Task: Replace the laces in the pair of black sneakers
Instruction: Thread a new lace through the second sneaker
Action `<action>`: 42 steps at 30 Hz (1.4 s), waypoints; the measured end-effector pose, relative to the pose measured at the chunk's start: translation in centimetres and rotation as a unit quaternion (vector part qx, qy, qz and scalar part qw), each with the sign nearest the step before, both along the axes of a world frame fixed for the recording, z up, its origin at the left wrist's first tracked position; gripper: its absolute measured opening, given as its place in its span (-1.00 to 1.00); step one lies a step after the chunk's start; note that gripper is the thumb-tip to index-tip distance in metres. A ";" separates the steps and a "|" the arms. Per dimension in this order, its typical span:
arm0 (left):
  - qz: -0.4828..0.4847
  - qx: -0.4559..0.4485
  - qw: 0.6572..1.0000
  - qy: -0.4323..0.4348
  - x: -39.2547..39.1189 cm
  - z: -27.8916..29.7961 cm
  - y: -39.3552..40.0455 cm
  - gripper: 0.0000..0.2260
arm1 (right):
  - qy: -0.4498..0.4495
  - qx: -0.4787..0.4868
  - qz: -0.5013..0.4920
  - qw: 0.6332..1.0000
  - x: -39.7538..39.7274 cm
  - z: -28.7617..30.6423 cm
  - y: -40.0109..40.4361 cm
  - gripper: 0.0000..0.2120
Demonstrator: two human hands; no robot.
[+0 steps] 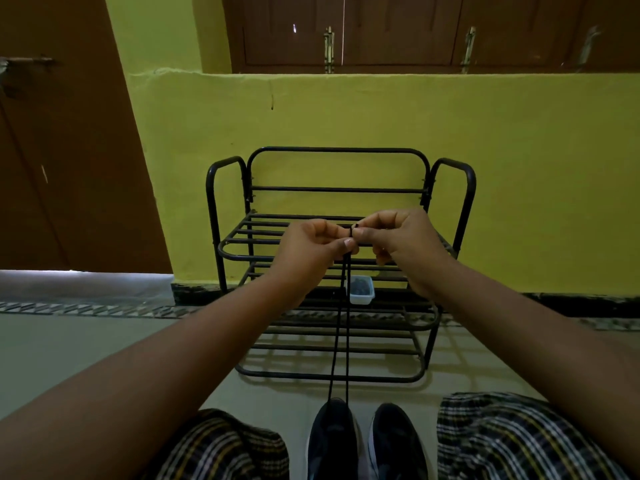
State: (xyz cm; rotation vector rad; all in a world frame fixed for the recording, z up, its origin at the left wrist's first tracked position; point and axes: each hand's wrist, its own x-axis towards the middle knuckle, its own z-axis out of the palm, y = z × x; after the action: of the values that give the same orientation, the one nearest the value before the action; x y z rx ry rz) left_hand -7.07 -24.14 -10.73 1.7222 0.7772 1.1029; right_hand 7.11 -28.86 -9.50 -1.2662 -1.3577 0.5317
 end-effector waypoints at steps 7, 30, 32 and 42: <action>-0.033 -0.049 0.998 -0.027 -0.2 -0.2 0.6 -0.89 | -0.005 0.027 0.036 0.999 0.2 -0.6 0.5 -0.97; 0.023 0.057 0.997 0.057 1.5 0.2 0.8 -0.93 | -0.095 0.068 -0.067 0.991 1.4 0.2 0.7 -0.87; 0.013 0.042 0.998 0.039 1.8 0.2 1.0 -0.88 | -0.135 0.076 -0.089 0.984 1.8 0.8 0.7 -0.85; -0.013 -0.016 1.000 -0.014 2.6 -0.1 1.9 -0.88 | -0.086 0.046 -0.071 0.993 1.2 0.0 2.0 -0.95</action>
State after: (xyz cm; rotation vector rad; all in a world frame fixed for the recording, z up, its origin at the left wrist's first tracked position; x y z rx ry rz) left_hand -4.50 -22.22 -10.81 1.6819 0.7506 1.0891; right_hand 8.28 -26.83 -9.53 -1.3447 -1.4052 0.2638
